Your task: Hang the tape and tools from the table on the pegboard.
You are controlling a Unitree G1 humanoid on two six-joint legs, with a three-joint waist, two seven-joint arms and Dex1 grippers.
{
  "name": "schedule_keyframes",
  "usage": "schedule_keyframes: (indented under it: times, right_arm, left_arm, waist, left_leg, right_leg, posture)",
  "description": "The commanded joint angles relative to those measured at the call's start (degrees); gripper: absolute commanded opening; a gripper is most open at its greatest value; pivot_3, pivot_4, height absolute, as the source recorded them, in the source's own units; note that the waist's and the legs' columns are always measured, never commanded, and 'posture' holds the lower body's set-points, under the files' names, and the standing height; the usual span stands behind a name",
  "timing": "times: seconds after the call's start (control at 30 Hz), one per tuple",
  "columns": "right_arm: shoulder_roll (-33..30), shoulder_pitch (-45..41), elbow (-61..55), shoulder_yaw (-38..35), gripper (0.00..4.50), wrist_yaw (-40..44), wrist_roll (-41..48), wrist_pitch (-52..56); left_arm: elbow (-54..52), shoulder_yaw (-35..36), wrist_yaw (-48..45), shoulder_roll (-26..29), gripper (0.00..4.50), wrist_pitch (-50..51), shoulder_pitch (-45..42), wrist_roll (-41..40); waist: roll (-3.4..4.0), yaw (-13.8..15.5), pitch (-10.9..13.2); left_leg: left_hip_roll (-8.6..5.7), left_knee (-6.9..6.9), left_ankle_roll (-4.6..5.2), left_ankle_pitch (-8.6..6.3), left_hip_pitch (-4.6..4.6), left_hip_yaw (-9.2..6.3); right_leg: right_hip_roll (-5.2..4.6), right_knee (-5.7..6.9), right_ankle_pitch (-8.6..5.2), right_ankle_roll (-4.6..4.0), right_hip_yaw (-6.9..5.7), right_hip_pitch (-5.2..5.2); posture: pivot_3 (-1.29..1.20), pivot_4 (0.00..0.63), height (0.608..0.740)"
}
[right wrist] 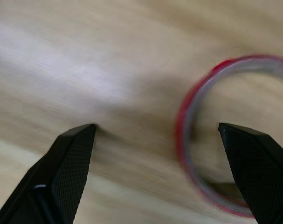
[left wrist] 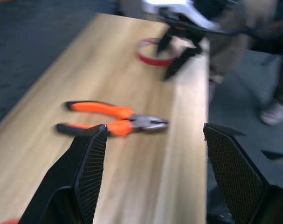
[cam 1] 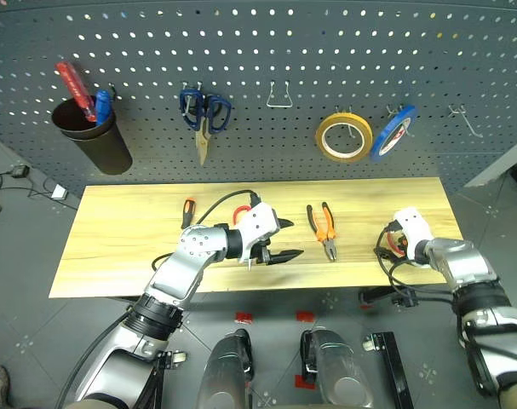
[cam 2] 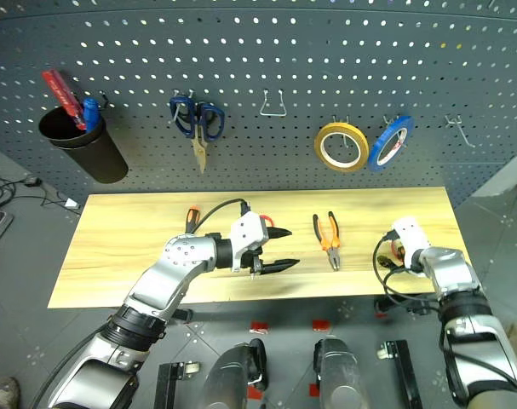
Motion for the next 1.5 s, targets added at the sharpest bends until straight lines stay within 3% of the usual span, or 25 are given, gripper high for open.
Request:
schedule_keyframes:
  times: [0.03,0.33,0.47,0.57,0.7,0.8,0.93,1.17,1.5]
  right_arm:
    - [-0.1,-3.64,10.63,1.4,4.13,0.63,-2.4,-1.01]
    - [1.68,-10.45,23.28,0.33,1.28,2.19,-2.3,1.58]
    - [2.22,-9.79,18.43,-7.67,0.02,-3.9,2.81,4.61]
    - [2.04,-4.19,3.27,-12.64,0.02,-6.69,5.98,8.56]
    - [3.9,15.21,-36.69,-15.37,0.02,-9.49,8.55,13.13]
    - [5.14,23.79,-54.22,-14.14,0.02,-13.97,4.96,7.41]
    - [4.01,27.6,-65.65,-10.35,0.02,-19.57,-4.02,-6.52]
    - [4.47,20.08,-64.11,-12.16,0.02,-21.23,-4.13,-13.05]
    - [0.19,5.7,-39.08,-16.59,0.02,-21.66,-2.46,-23.21]
  left_arm:
    - [-0.89,-1.71,-1.97,-0.46,3.5,-2.6,-0.17,1.2]
    - [-4.68,-1.18,-3.25,-0.61,3.5,-2.14,2.63,0.03]
    - [-5.76,0.6,-1.05,-1.98,3.5,-0.21,2.06,-0.68]
    - [-7.02,2.17,2.22,-4.17,3.5,1.07,1.41,-0.9]
    - [-9.27,3.88,6.98,-7.82,3.5,2.95,-0.13,-1.43]
    - [-9.75,5.04,10.41,-10.72,3.5,4.02,-2.44,-1.64]
    - [-10.39,6.13,11.88,-12.79,3.5,5.04,-5.82,-2.52]
    - [-8.76,7.98,13.61,-15.25,3.5,7.14,-11.34,-5.02]
    - [-7.66,5.81,11.07,-17.03,3.5,7.52,-12.67,-6.09]
  waist:
    - [-0.06,-0.18,0.12]
    - [-0.16,-0.17,0.19]
    - [-0.18,-0.16,0.18]
    - [-0.17,-0.11,0.19]
    - [-0.03,0.27,0.2]
    - [0.01,-0.12,0.22]
    - [0.0,-1.02,0.22]
    - [-0.01,-1.64,0.22]
    - [0.0,-1.77,0.22]
  left_leg:
    - [0.0,0.01,0.0,0.0,0.0,0.01]
    - [0.02,0.03,-0.01,-0.01,0.19,0.16]
    - [0.05,0.03,-0.02,0.0,0.21,0.2]
    - [0.05,0.04,-0.02,0.0,0.18,0.22]
    - [0.01,-0.05,-0.03,-0.01,-0.05,0.21]
    - [-0.03,-0.13,-0.04,-0.04,-0.23,0.29]
    - [-0.05,-0.08,-0.01,-0.06,-0.41,0.53]
    - [0.0,0.05,-0.01,-0.03,-0.46,0.58]
    - [-0.02,0.08,0.01,-0.04,-0.51,0.66]
  right_leg:
    - [-0.01,0.0,0.0,0.0,0.0,0.01]
    - [-0.09,0.04,0.06,0.12,0.08,0.12]
    - [-0.09,0.05,0.08,0.14,0.09,0.12]
    - [-0.1,0.05,0.11,0.19,0.13,0.11]
    - [-0.12,0.02,0.06,0.31,0.13,-0.08]
    - [-0.13,-0.01,0.0,0.43,0.16,-0.3]
    - [-0.11,0.03,0.08,0.89,0.45,-0.69]
    - [-0.01,0.11,0.12,0.92,0.58,-0.81]
    - [-0.06,0.06,0.23,0.7,0.57,-0.84]
  posture:
    - [-0.21,0.367,0.74]
    - [-0.21,0.337,0.74]
    - [-0.22,0.327,0.74]
    - [-0.23,0.327,0.74]
    - [-0.26,0.335,0.74]
    - [-0.28,0.331,0.74]
    - [-0.29,0.322,0.74]
    - [-0.3,0.313,0.74]
    - [-0.28,0.298,0.74]
